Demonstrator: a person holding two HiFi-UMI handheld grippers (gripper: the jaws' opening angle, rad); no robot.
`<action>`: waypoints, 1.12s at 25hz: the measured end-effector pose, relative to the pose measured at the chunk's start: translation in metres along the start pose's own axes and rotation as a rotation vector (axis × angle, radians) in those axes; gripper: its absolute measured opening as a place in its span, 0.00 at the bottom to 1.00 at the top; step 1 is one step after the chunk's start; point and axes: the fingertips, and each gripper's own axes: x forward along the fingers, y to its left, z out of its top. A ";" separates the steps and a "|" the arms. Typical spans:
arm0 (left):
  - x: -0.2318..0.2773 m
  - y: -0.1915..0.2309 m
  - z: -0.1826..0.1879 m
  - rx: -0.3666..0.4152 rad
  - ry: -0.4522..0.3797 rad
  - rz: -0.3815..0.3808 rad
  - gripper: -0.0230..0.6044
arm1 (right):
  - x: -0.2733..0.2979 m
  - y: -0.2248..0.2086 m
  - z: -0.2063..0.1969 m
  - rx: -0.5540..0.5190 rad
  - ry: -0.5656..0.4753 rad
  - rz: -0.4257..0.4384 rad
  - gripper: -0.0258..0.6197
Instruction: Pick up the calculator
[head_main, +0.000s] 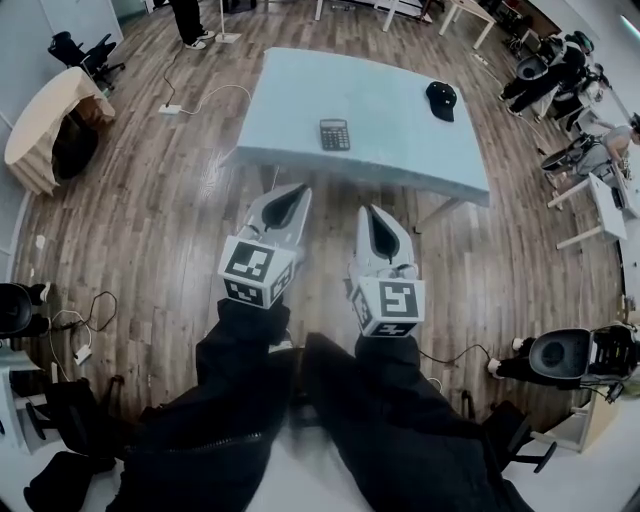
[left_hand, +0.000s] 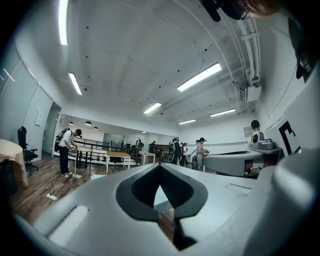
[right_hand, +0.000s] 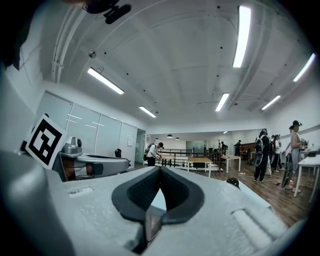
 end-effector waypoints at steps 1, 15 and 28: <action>-0.002 0.000 -0.002 0.000 0.003 -0.007 0.04 | -0.001 0.002 -0.003 -0.003 0.008 -0.001 0.04; -0.015 0.028 -0.017 -0.027 0.010 -0.009 0.04 | 0.007 0.020 -0.029 -0.042 0.081 -0.010 0.04; 0.019 0.052 -0.033 -0.041 0.049 -0.010 0.04 | 0.034 -0.011 -0.044 -0.003 0.087 -0.067 0.04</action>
